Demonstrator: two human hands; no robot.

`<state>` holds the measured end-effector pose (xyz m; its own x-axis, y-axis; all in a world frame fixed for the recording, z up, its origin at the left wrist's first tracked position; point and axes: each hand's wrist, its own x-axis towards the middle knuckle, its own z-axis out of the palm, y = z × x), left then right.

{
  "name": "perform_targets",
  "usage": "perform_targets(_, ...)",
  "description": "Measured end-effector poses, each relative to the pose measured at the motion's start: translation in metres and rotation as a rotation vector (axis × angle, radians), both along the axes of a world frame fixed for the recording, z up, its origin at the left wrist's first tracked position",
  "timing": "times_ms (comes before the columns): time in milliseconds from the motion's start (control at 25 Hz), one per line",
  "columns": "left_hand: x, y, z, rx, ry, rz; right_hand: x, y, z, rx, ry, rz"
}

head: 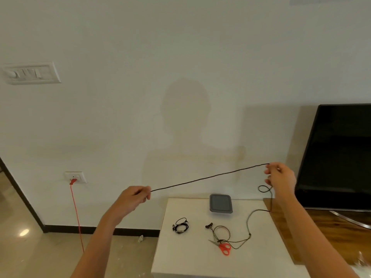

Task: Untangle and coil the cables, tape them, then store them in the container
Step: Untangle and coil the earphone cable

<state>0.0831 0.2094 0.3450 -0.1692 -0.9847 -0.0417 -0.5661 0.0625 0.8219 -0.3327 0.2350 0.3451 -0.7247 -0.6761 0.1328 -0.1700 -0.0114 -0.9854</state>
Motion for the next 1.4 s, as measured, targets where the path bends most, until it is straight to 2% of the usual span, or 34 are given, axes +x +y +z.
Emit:
perform_targets(80, 0.012, 0.000, -0.008, 0.034, 0.036, 0.091, -0.010, 0.002, -0.006, 0.025, -0.033, -0.057)
perform_targets(160, 0.007, 0.001, -0.009, 0.072, 0.183, 0.201, -0.003, 0.004, -0.009, 0.052, -0.027, -0.030)
perform_targets(280, -0.028, 0.006, 0.001, 0.199, 0.587, 0.163, 0.038, 0.005, -0.006, 0.135, 0.093, 0.292)
perform_targets(360, -0.064, 0.013, 0.013, 0.252, 0.751, 0.052, 0.074, 0.009, 0.000, 0.180, 0.191, 0.535)
perform_targets(400, -0.082, 0.018, 0.018, 0.243, 0.772, -0.012, 0.090, 0.012, 0.004, 0.188, 0.248, 0.635)
perform_targets(440, -0.100, 0.022, 0.022, 0.205, 0.734, -0.079, 0.104, 0.014, 0.008, 0.186, 0.305, 0.723)
perform_targets(560, -0.132, 0.030, 0.021, 0.024, 0.393, -0.202, 0.130, 0.018, 0.022, 0.150, 0.401, 0.856)
perform_targets(680, -0.130, 0.029, 0.018, -0.064, 0.157, -0.245, 0.131, 0.018, 0.028, 0.147, 0.467, 0.803)
perform_targets(760, -0.120, 0.026, 0.020, -0.145, -0.032, -0.259, 0.121, 0.019, 0.030, 0.116, 0.425, 0.735)
perform_targets(800, -0.114, 0.024, 0.023, -0.158, -0.035, -0.218, 0.114, 0.019, 0.030, 0.101, 0.378, 0.734)
perform_targets(840, -0.107, 0.021, 0.028, -0.136, 0.072, -0.118, 0.108, 0.020, 0.031, 0.096, 0.325, 0.763)
perform_targets(880, -0.099, 0.016, 0.033, -0.085, 0.259, 0.019, 0.102, 0.021, 0.029, 0.099, 0.273, 0.805)
perform_targets(960, -0.078, 0.001, 0.040, 0.033, 0.727, 0.240, 0.093, 0.022, 0.021, 0.117, 0.184, 0.865)
perform_targets(1040, -0.053, -0.012, 0.049, 0.066, 1.196, 0.315, 0.084, 0.024, 0.004, 0.141, 0.164, 0.889)
perform_targets(1120, -0.029, -0.021, 0.059, -0.002, 1.476, 0.352, 0.074, 0.026, -0.017, 0.184, 0.164, 0.868)
perform_targets(1200, -0.014, -0.024, 0.062, -0.085, 1.559, 0.432, 0.067, 0.029, -0.033, 0.211, 0.135, 0.813)
perform_targets(1280, -0.013, -0.021, 0.061, -0.131, 1.538, 0.493, 0.066, 0.029, -0.040, 0.205, 0.152, 0.785)
perform_targets(1400, -0.038, -0.013, 0.053, -0.184, 1.313, 0.411, 0.075, 0.027, -0.031, 0.127, 0.171, 0.741)
